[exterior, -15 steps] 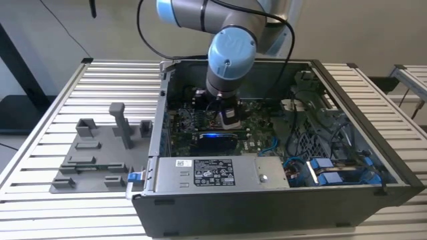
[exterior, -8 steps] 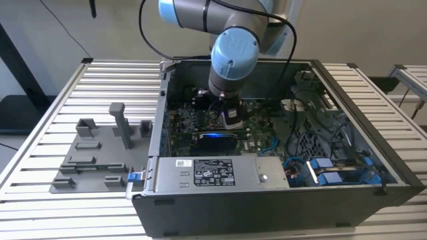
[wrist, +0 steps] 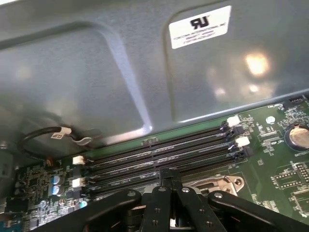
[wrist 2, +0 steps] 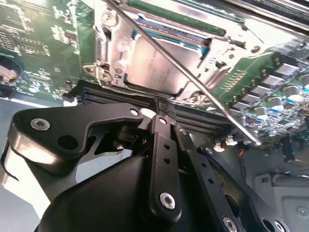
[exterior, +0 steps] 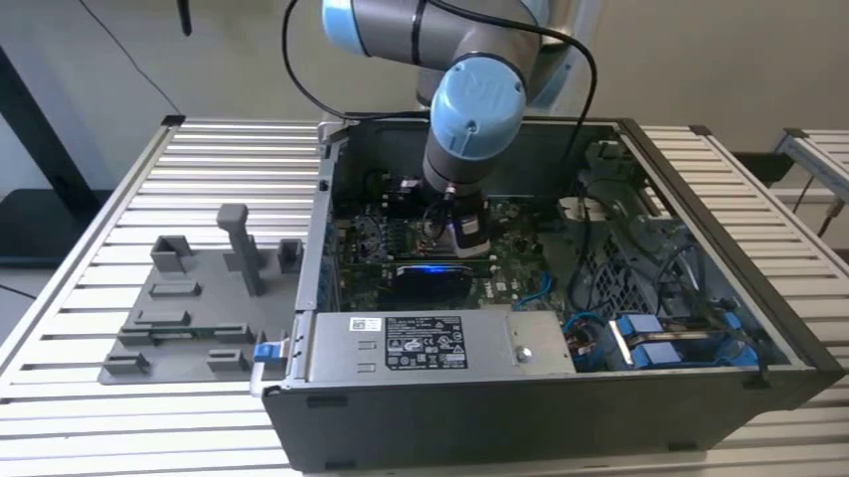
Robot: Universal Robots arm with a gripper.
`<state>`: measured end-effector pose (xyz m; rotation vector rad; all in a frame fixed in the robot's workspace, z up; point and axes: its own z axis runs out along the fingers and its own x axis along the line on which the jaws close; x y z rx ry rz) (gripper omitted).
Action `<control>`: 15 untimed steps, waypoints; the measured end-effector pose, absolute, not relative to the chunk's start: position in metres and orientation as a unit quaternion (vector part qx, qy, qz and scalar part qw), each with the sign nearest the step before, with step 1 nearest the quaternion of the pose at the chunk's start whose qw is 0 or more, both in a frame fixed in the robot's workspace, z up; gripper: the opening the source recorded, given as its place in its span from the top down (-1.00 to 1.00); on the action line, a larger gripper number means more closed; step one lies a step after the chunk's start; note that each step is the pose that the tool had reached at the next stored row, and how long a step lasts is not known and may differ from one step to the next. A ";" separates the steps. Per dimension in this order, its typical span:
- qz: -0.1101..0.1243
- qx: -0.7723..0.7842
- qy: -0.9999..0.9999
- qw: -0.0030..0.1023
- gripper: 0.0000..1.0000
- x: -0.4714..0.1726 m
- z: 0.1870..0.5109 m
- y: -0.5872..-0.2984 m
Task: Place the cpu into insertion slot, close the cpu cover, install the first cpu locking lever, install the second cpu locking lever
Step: 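Install the first cpu locking lever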
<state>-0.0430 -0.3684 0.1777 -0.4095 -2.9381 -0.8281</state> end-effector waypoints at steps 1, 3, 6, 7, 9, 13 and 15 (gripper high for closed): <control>-0.269 -0.133 -0.954 0.031 0.79 -0.042 0.177 -0.368; -0.269 -0.133 -0.953 0.031 0.79 -0.040 0.177 -0.368; -0.269 -0.133 -0.953 0.031 0.79 -0.037 0.176 -0.368; -0.269 -0.133 -0.953 0.031 0.79 -0.036 0.176 -0.368; -0.269 -0.133 -0.953 0.031 0.79 -0.034 0.176 -0.368; -0.269 -0.133 -0.953 0.031 0.79 -0.030 0.176 -0.368; -0.269 -0.133 -0.953 0.031 0.79 -0.027 0.176 -0.368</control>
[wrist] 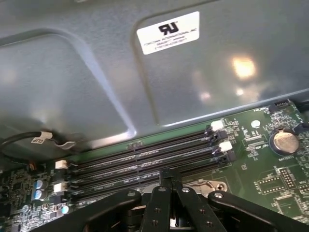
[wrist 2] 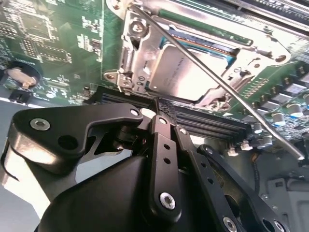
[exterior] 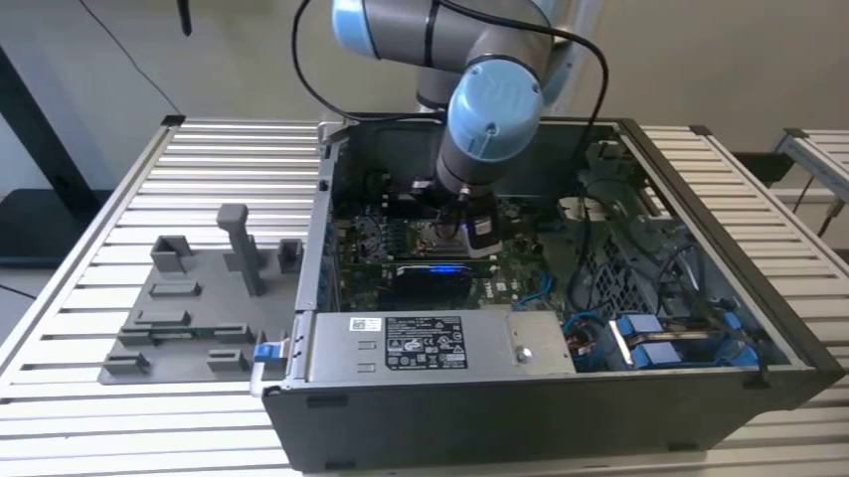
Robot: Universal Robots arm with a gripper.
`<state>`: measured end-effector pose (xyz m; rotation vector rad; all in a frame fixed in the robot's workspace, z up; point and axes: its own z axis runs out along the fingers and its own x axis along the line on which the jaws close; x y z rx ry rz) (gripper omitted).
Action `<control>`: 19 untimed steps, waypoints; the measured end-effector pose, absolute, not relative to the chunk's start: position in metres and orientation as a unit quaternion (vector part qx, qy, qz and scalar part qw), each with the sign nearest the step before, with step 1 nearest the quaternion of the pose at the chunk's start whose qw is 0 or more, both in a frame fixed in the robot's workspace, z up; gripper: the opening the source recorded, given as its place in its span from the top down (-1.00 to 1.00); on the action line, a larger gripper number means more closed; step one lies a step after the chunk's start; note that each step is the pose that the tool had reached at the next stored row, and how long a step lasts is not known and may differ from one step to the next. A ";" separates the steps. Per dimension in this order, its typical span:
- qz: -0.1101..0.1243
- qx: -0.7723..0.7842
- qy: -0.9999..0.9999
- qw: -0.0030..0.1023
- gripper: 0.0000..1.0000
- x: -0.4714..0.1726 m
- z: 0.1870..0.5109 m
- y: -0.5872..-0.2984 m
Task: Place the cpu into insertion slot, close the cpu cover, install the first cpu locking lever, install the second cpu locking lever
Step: 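Install the first cpu locking lever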
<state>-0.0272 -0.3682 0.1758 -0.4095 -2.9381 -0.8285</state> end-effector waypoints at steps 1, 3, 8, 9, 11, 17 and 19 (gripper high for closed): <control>-0.269 -0.133 -0.953 0.031 0.79 -0.026 0.176 -0.368; -0.269 -0.133 -0.953 0.031 0.79 -0.025 0.176 -0.368; -0.270 -0.133 -0.953 0.031 0.79 -0.021 0.176 -0.368; -0.270 -0.133 -0.953 0.031 0.79 -0.021 0.176 -0.368; -0.271 -0.133 -0.953 0.031 0.79 -0.020 0.175 -0.368; -0.276 -0.133 -0.951 0.032 0.79 -0.020 0.175 -0.368; -0.277 -0.133 -0.951 0.032 0.79 -0.020 0.174 -0.368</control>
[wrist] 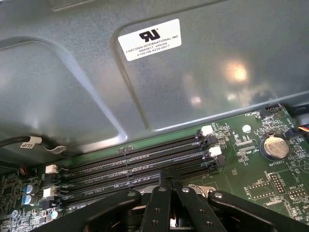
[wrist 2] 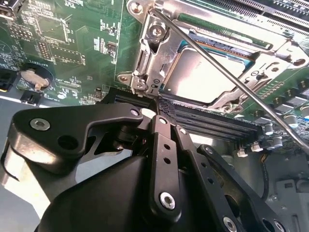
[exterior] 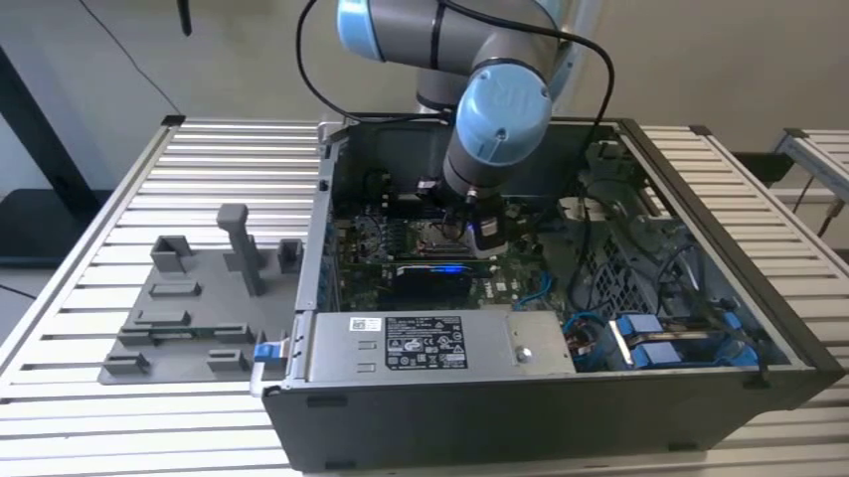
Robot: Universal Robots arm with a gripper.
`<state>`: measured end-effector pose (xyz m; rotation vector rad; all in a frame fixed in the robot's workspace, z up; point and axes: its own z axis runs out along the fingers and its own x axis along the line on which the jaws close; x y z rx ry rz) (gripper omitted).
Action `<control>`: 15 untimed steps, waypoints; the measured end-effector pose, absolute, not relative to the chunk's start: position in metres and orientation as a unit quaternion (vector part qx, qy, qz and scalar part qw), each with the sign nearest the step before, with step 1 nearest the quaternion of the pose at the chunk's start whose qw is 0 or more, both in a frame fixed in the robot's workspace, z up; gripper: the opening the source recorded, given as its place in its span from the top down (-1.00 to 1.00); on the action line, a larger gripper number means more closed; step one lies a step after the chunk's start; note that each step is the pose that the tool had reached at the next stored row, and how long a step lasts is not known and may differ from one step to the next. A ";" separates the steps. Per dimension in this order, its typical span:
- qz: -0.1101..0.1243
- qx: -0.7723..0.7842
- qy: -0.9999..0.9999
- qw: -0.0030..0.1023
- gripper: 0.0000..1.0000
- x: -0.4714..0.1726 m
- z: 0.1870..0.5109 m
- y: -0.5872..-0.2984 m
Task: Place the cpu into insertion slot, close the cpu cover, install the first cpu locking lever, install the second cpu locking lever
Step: 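Install the first cpu locking lever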
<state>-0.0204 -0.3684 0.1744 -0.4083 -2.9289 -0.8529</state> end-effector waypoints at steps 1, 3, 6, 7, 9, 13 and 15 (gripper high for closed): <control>-0.278 -0.133 -0.951 0.032 0.79 -0.020 0.174 -0.368; -0.280 -0.133 -0.950 0.032 0.79 -0.020 0.174 -0.369; -0.286 -0.132 -0.948 0.033 0.79 -0.020 0.174 -0.368; -0.289 -0.132 -0.948 0.033 0.79 -0.020 0.173 -0.368; -0.290 -0.132 -0.947 0.034 0.79 -0.020 0.173 -0.368; -0.290 -0.132 -0.947 0.035 0.79 -0.020 0.176 -0.369; -0.290 -0.133 -0.947 0.035 0.79 -0.021 0.181 -0.369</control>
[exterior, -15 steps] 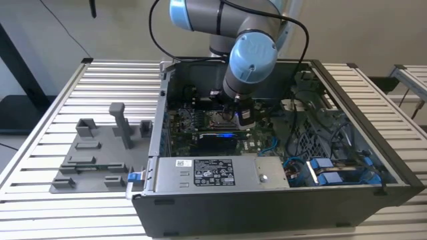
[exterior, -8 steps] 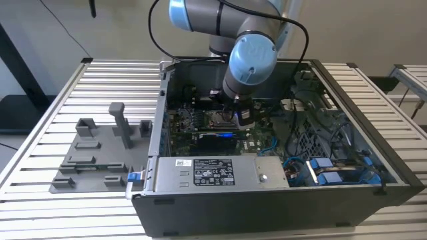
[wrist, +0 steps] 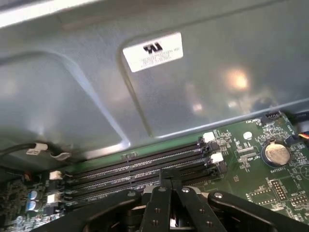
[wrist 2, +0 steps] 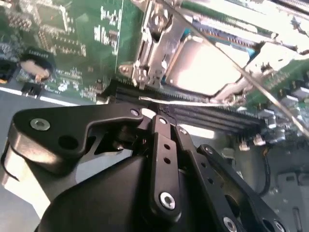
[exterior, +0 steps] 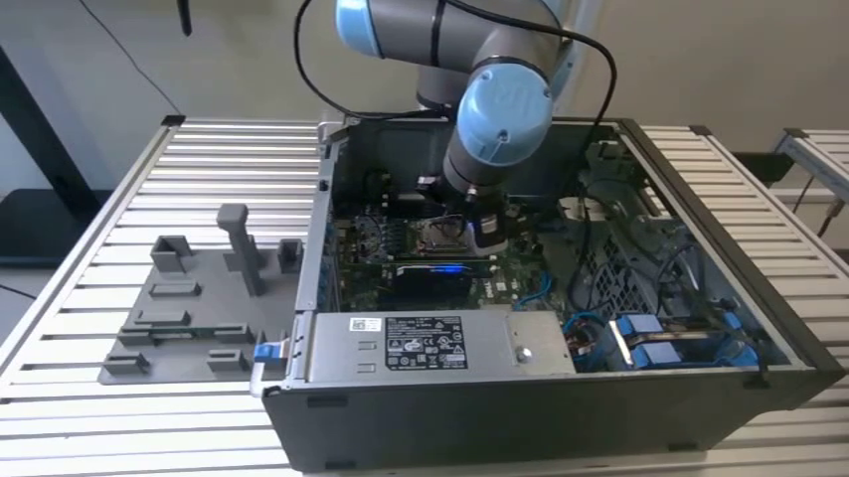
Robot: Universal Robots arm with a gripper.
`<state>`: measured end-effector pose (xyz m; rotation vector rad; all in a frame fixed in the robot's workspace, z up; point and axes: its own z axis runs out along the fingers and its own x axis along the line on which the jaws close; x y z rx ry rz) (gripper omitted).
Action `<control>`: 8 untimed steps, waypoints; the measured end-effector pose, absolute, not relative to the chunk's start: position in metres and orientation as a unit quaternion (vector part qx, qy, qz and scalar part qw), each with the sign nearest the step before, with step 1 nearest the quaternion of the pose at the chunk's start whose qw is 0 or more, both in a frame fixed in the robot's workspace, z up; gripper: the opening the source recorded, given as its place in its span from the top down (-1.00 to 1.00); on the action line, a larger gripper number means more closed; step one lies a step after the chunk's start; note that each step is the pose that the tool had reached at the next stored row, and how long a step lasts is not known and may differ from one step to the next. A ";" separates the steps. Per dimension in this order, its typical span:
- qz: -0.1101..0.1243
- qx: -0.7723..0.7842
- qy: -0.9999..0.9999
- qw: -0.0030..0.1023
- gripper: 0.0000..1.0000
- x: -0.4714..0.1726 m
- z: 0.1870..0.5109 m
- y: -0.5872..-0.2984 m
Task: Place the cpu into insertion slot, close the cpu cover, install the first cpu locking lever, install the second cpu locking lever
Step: 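Install the first cpu locking lever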
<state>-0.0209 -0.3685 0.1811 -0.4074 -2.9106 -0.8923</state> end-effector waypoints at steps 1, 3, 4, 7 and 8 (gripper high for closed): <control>-0.290 -0.133 -0.947 0.035 0.79 -0.022 0.183 -0.369; -0.290 -0.133 -0.947 0.035 0.79 -0.025 0.187 -0.369; -0.290 -0.133 -0.947 0.035 0.79 -0.028 0.188 -0.369; -0.290 -0.133 -0.947 0.035 0.79 -0.039 0.192 -0.369; -0.291 -0.133 -0.947 0.035 0.79 -0.043 0.193 -0.369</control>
